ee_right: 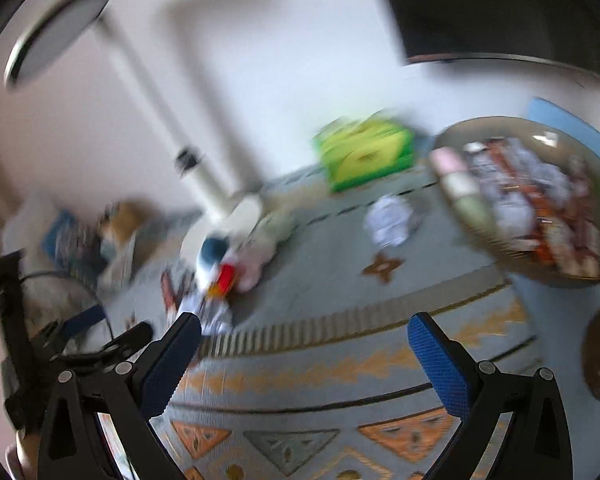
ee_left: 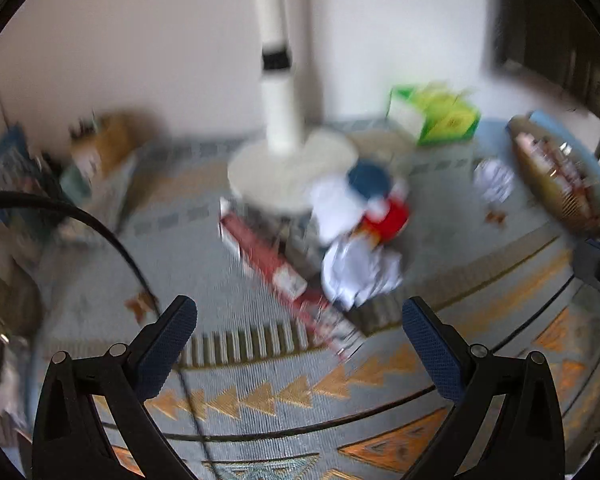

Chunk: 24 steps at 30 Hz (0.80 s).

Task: Organize objects
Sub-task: 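Move both grippers back to the red box and crumpled white paper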

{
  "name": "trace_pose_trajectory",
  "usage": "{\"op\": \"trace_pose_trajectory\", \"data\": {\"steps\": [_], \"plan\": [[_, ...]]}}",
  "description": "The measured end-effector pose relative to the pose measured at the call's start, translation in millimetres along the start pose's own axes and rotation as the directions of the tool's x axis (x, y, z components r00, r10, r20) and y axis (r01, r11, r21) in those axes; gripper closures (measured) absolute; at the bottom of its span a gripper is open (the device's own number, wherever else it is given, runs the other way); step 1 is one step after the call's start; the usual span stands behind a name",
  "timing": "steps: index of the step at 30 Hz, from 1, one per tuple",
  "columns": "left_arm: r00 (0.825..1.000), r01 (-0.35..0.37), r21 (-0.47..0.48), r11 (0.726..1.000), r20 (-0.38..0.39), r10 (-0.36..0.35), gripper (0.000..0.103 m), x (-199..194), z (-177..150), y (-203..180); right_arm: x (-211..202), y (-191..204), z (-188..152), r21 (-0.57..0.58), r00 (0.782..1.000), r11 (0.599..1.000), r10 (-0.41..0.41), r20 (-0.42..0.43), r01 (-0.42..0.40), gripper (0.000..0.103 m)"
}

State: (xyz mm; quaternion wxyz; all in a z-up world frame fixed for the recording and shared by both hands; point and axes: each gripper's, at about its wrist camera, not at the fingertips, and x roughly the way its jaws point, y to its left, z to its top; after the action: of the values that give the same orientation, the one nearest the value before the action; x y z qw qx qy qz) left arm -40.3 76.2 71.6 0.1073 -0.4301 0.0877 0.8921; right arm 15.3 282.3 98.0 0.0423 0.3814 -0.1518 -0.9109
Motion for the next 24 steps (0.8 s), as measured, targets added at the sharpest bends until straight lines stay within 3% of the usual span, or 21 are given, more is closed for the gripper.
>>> {"op": "trace_pose_trajectory", "data": {"steps": [3, 7, 10, 13, 19, 24], "plan": [[1.0, -0.002, -0.016, 1.0, -0.028, 0.001, 0.0, 27.7, -3.5, -1.8, 14.3, 13.9, -9.4, -0.039, 0.999, 0.999, 0.006, -0.035, -0.007, 0.0], [0.992, -0.101, -0.006, 0.995, -0.072, 0.1, 0.0, 47.4, -11.2, 8.2, 35.2, 29.6, -14.8, -0.101, 0.998, 0.995, 0.003, -0.066, -0.01, 0.0], [0.99, -0.113, -0.1, 0.989, -0.092, 0.104, 0.0, 52.4, -17.6, 43.3, 56.5, 44.8, -18.5, -0.169, 0.996, 0.986, -0.006, -0.086, -0.008, 0.0], [0.994, -0.048, -0.168, 0.985, -0.109, 0.03, 0.0, 58.5, -18.7, 74.4, 82.9, 61.4, -19.6, -0.22, 0.995, 0.975, -0.002, -0.096, -0.019, 0.0], [0.999, -0.036, -0.158, 0.987, -0.04, 0.03, 0.0, 60.9, -21.1, 92.2, 133.3, 91.9, -13.6, -0.312, 0.993, 0.95, -0.006, -0.119, -0.032, 0.0], [0.998, -0.043, -0.161, 0.986, -0.042, 0.037, 0.0, 68.3, -14.4, 91.5, 156.6, 97.6, -13.0, -0.342, 0.986, 0.94, -0.045, -0.158, -0.011, 0.0]]}}
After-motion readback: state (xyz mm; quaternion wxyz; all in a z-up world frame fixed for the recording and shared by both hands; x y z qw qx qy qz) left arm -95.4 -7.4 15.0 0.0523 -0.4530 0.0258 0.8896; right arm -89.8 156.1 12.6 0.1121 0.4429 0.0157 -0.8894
